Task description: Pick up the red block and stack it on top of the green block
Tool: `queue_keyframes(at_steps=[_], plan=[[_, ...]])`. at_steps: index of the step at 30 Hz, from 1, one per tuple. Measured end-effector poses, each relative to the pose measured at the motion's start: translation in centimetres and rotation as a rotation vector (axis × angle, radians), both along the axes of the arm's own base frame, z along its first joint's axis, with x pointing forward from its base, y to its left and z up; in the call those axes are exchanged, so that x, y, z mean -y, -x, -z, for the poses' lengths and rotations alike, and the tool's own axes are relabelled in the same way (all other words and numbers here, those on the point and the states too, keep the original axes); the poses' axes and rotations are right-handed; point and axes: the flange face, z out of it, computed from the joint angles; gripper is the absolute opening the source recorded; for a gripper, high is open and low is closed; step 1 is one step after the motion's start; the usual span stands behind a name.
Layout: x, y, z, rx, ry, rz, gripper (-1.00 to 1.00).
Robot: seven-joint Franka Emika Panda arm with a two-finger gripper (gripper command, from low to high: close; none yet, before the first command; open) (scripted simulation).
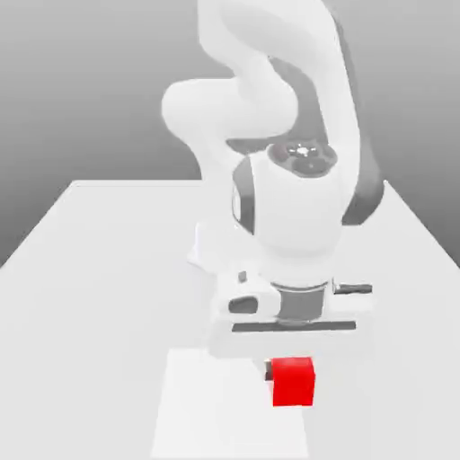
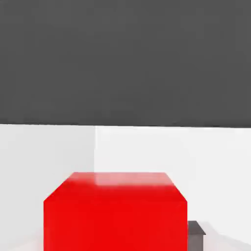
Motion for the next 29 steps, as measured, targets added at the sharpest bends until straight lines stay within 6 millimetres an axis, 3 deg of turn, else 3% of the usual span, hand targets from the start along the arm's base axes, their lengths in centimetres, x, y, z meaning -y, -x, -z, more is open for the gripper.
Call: queue_keyframes(at_steps=[3,5,11,15,22,28,29], plan=[[-2.5,2.9,-1.4,-0.011,-0.023,0.126,-1.0],[-3.1,4.6,-2.1,-0.019,-0.03,0.233,-1.0],[-4.3,10.3,-2.6,-0.033,-0.011,0.539,-1.0],[-3.9,13.8,-1.9,-0.024,0.027,0.753,-1.0],[-2.7,14.3,1.6,0.004,0.096,0.84,-1.0],[-3.2,14.7,4.7,-0.007,0.063,0.831,-1.0],[-3.3,14.8,5.0,-0.012,0.052,0.831,1.0]])
